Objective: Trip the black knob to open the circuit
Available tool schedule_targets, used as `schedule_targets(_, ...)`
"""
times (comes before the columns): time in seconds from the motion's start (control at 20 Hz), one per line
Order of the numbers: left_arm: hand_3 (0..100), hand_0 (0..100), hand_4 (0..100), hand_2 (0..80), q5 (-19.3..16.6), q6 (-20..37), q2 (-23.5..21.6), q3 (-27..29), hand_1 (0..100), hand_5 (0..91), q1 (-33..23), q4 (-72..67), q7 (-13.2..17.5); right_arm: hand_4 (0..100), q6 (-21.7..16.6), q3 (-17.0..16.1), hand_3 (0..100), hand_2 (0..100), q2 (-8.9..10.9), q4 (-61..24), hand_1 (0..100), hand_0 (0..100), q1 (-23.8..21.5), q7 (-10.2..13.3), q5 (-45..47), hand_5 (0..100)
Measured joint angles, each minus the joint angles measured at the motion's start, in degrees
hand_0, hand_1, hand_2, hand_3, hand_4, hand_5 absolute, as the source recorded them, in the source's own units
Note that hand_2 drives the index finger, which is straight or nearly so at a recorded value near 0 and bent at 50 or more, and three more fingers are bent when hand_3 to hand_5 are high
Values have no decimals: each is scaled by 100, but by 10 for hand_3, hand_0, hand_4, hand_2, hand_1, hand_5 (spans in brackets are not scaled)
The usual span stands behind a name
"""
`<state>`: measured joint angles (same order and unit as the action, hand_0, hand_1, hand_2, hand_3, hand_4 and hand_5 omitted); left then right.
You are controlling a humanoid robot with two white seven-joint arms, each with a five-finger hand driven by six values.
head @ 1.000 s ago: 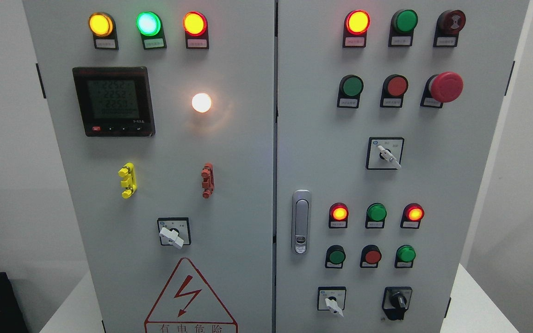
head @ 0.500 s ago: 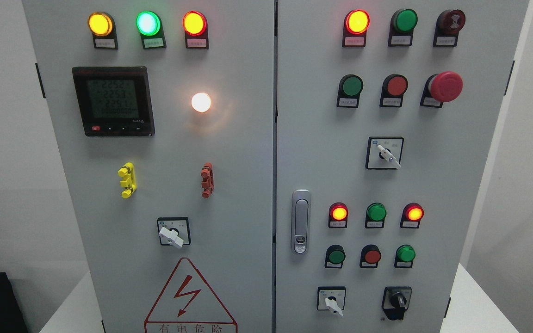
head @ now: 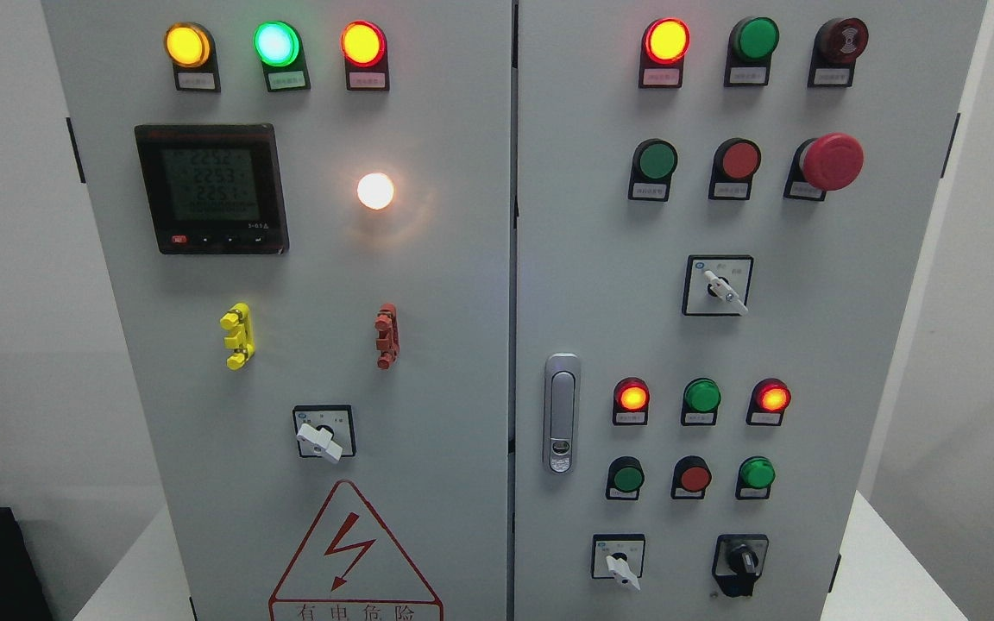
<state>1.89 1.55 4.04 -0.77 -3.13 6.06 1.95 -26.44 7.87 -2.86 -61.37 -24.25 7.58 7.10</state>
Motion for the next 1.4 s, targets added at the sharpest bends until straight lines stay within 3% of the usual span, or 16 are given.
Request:
schedule_targets(0.2,0,120,0,0,0,0,0,0,389,0,0,0,0,321,-40,-1,530,0,-3,-513,91,0,-33,60,-1,138)
schedule_targets(0.35,0,120,0,0,0,0,0,0,389,0,0,0,0,405,-47,-1,648,0,6,-844,78,0,-82,98,-1,226)
schedule_targets(0.65,0,120,0,0,0,0,0,0,389,0,0,0,0,557,-47,3,733,0,34,-1336,63,0,-121,108,-1,421)
schedule_targets(1.4,0,120,0,0,0,0,0,0,389,0,0,0,0,761,-47,11,942,0,51,-2340,53,0,-258,126,-1,689)
